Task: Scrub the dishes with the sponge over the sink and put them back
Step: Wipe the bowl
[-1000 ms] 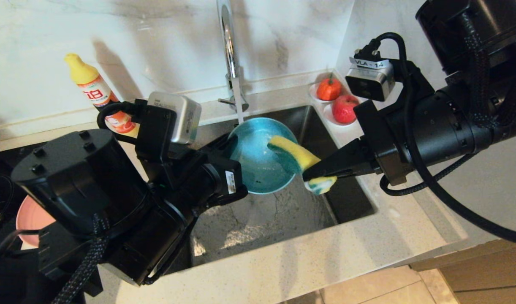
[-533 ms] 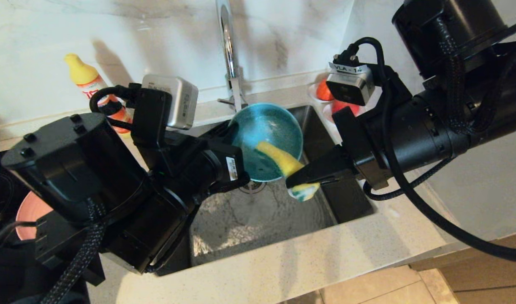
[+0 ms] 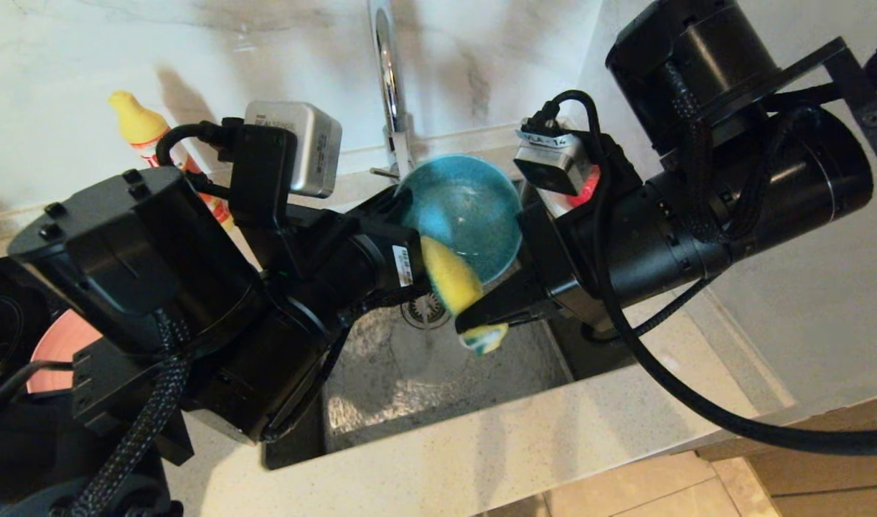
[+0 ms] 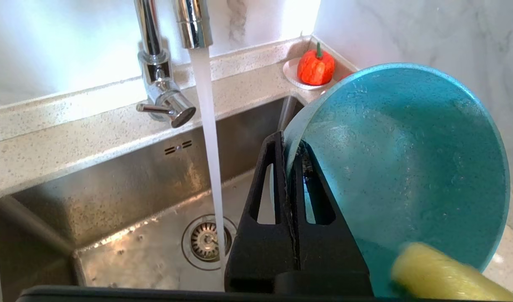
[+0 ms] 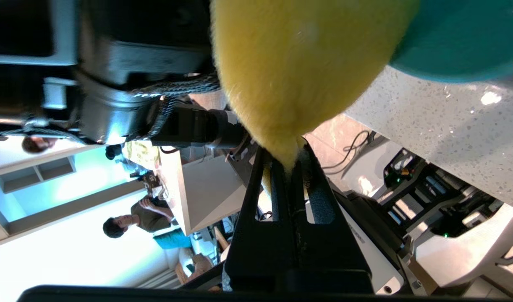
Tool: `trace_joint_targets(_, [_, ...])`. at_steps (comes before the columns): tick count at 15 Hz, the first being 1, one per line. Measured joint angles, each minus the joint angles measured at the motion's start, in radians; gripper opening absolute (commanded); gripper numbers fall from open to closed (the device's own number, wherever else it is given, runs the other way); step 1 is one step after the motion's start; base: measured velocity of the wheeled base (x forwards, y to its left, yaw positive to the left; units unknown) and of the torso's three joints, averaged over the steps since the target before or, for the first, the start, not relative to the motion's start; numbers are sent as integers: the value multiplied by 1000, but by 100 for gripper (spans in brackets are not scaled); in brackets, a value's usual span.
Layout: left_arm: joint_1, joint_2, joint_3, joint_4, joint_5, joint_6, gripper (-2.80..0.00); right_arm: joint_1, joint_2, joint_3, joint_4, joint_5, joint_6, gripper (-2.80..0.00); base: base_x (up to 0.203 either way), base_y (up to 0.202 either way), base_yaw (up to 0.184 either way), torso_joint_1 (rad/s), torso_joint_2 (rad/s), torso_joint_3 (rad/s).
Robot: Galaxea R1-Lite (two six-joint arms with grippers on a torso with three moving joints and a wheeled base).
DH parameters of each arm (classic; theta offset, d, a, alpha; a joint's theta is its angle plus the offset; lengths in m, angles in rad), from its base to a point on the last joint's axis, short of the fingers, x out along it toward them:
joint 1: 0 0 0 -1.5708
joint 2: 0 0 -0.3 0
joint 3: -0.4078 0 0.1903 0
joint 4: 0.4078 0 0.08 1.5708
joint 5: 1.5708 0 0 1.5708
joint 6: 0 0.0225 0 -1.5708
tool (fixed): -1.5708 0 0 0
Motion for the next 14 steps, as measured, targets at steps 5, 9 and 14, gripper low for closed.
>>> trace_joint_targets(5, [1,-1,-9,0,0,6,-280,1,35,-18,-10,1,56,-280,0,0,0,0,0,0])
trace_joint_targets(9, [0,-7,6,-1,-4,16,-280,-14,36,-37,-19,2,57,-280,0,0,0,0,0,0])
trace_joint_targets(14, [-3,-8,61,-128,-6,107,-280,-69,-5,-40,-81,3,68,-280,0,0,0,0,0,0])
